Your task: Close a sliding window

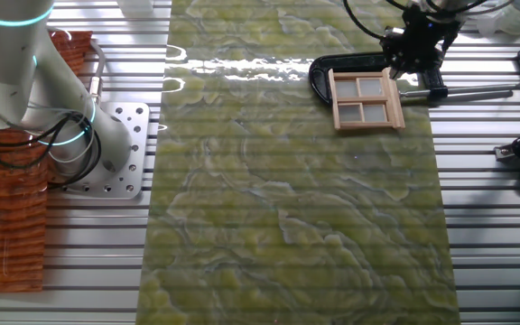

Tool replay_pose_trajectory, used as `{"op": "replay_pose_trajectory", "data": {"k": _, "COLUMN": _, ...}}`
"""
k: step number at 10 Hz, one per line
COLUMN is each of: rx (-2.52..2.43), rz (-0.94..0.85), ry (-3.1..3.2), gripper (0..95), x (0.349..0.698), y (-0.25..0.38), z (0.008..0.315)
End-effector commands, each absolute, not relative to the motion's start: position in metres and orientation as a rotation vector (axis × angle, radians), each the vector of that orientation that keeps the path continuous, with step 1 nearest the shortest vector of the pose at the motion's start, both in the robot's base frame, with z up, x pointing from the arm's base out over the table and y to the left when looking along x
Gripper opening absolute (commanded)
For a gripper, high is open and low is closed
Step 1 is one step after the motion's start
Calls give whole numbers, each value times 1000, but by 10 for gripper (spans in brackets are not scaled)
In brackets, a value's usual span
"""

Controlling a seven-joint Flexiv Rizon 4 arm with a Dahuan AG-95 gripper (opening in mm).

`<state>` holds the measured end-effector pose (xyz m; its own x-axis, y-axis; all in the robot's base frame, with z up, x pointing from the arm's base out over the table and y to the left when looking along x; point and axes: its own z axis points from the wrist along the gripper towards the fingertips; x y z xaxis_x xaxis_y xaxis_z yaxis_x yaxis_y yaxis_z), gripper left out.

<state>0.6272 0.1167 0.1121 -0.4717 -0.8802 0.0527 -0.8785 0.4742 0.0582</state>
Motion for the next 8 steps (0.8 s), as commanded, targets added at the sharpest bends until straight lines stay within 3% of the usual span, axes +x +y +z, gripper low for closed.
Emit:
{"op": "replay_pose_trajectory", "data": {"k": 1, "rx": 1258, "rz": -47, "ry": -2800, "gripper": 0, "x": 628, "y": 115, "z": 119}}
{"op": "replay_pose_trajectory", "data": {"k": 8, "rx": 656, "rz": -31, "ry": -2993, "gripper": 0, "x": 634, "y": 123, "z": 127}}
